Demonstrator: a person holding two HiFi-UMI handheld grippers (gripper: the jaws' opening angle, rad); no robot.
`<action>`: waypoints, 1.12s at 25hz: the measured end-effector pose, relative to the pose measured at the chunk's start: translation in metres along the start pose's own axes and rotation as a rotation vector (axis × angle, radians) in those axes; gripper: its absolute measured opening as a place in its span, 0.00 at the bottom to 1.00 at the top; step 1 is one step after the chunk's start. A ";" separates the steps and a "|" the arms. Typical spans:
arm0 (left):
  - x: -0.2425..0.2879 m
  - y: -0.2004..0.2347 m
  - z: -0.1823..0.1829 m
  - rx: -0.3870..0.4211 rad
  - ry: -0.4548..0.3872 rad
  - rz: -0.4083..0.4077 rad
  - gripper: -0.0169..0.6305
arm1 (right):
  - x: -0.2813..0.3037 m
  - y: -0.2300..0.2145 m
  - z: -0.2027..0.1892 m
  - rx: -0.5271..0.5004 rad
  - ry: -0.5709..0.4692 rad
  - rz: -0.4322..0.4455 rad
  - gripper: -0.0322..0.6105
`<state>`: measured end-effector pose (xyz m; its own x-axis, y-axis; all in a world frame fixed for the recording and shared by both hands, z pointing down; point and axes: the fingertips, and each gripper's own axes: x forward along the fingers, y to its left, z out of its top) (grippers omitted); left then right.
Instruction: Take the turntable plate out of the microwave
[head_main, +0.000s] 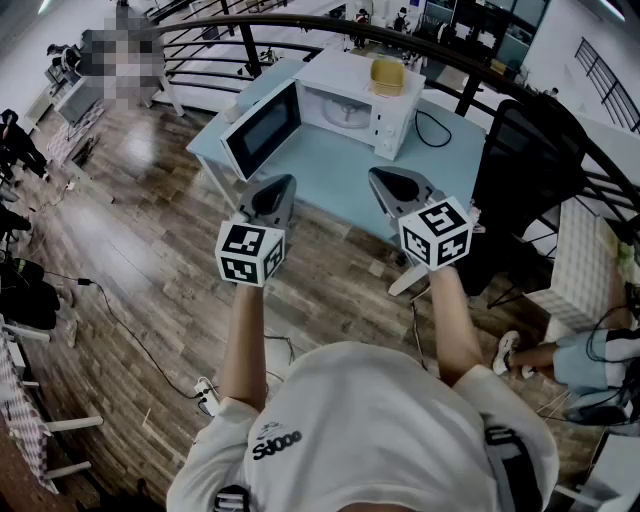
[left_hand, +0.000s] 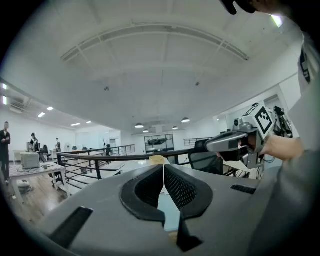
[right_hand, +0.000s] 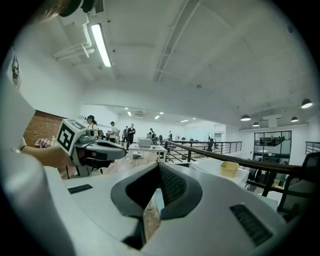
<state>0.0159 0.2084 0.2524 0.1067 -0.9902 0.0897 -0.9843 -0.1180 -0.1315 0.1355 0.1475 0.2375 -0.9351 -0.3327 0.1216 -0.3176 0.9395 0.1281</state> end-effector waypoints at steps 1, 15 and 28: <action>-0.003 0.001 0.000 0.001 -0.001 -0.002 0.06 | 0.000 0.004 0.001 -0.001 -0.002 0.000 0.06; -0.050 0.031 -0.018 -0.010 0.006 -0.014 0.06 | 0.022 0.054 0.004 0.002 -0.001 -0.070 0.06; -0.061 0.071 -0.059 -0.027 0.052 -0.012 0.06 | 0.062 0.071 -0.007 0.149 -0.036 -0.058 0.06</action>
<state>-0.0692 0.2647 0.2960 0.1117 -0.9834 0.1428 -0.9865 -0.1271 -0.1036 0.0555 0.1933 0.2608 -0.9186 -0.3865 0.0826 -0.3888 0.9212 -0.0134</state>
